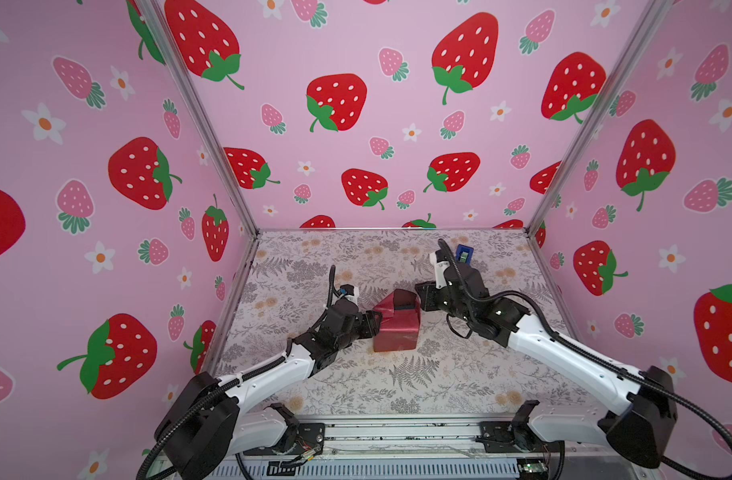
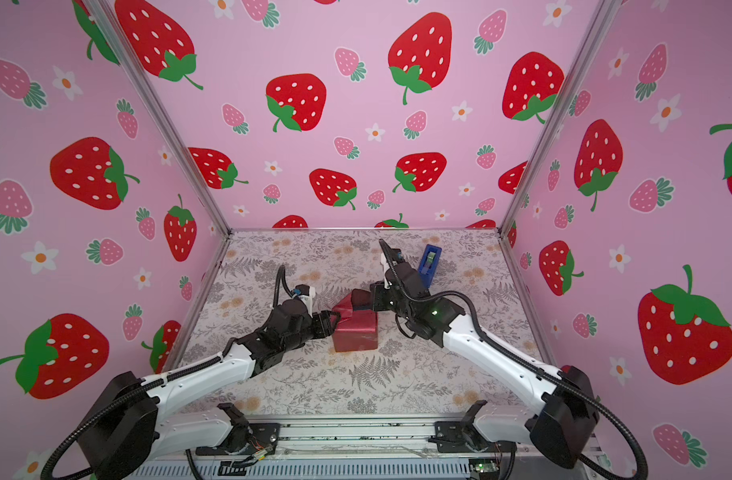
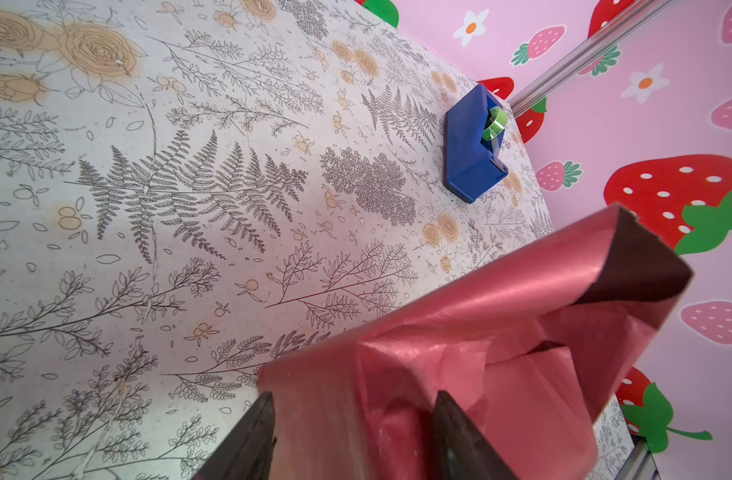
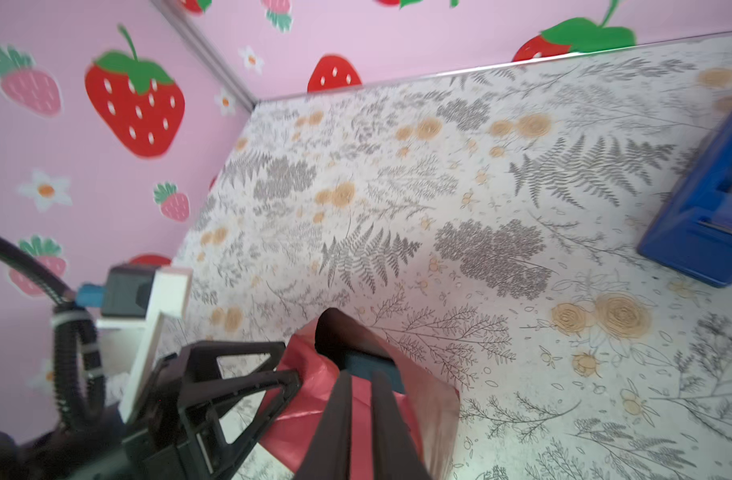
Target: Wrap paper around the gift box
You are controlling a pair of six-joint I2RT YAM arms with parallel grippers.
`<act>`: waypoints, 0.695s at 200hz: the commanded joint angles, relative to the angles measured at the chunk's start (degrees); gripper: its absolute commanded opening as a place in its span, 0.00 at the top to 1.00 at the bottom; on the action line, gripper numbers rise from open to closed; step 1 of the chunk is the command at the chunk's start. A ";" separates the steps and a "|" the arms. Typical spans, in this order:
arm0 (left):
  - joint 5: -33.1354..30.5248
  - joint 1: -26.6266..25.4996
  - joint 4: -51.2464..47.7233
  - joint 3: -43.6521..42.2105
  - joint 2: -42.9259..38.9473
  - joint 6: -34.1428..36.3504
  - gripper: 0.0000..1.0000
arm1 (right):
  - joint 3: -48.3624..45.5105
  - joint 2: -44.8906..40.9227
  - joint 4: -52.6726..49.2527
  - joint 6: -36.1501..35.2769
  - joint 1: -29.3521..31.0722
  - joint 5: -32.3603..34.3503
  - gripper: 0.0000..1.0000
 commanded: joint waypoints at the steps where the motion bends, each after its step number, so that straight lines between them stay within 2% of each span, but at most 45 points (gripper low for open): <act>1: 0.05 0.14 -5.46 -0.80 1.71 -0.11 0.39 | -6.33 -3.51 0.04 1.02 -2.92 4.48 0.80; 32: 0.38 0.21 -5.65 -0.14 2.33 -0.05 0.39 | -17.48 -5.43 12.13 4.21 -3.93 4.49 0.59; 54: 0.60 0.19 -5.83 0.16 2.51 -0.03 0.39 | -24.46 -4.17 22.87 5.23 -3.88 1.68 0.50; 86: 0.60 0.22 -5.93 -0.01 2.42 -0.07 0.39 | -29.52 -0.87 34.74 7.98 -2.76 -0.75 0.47; 139: 0.51 0.36 -6.13 -0.04 2.27 -0.11 0.39 | -29.88 1.52 39.41 10.57 0.42 1.61 0.45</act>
